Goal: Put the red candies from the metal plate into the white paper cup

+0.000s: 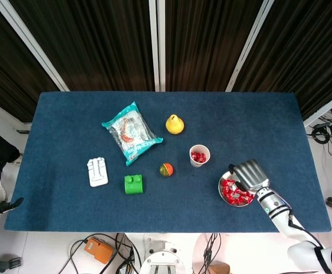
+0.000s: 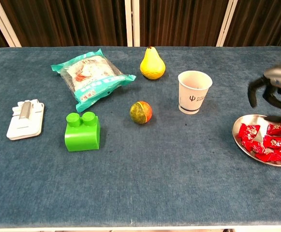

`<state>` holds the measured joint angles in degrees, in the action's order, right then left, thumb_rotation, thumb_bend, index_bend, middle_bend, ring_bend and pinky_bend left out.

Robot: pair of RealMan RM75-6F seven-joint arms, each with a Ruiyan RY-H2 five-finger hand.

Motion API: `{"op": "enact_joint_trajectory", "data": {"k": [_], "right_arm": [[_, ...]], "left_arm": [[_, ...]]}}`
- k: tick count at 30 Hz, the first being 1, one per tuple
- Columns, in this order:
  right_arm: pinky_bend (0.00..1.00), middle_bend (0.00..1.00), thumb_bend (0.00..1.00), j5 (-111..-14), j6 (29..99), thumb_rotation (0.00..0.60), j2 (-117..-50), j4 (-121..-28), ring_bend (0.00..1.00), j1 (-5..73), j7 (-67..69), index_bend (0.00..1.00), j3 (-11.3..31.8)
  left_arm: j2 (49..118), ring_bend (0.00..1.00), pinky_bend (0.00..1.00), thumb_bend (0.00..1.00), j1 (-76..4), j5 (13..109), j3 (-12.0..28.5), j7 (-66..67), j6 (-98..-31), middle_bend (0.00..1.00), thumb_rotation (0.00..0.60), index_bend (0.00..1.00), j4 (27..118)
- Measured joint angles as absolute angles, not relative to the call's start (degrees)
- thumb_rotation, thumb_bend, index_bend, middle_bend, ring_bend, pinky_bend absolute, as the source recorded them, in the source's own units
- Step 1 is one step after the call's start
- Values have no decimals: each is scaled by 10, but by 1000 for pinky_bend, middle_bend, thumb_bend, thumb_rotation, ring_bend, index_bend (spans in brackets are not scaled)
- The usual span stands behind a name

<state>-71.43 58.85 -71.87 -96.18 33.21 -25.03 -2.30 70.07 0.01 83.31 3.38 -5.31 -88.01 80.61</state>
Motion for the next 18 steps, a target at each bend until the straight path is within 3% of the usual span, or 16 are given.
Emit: {"op": "enact_joint_trajectory", "data": {"k": [18], "right_arm": [[1000,843,461,-714,541,600,-774,-894,1000,338,-259,512,-18]], "left_arm": [[697,0,0,0,6,831,32,-52,-886,34,600,0,808]]}}
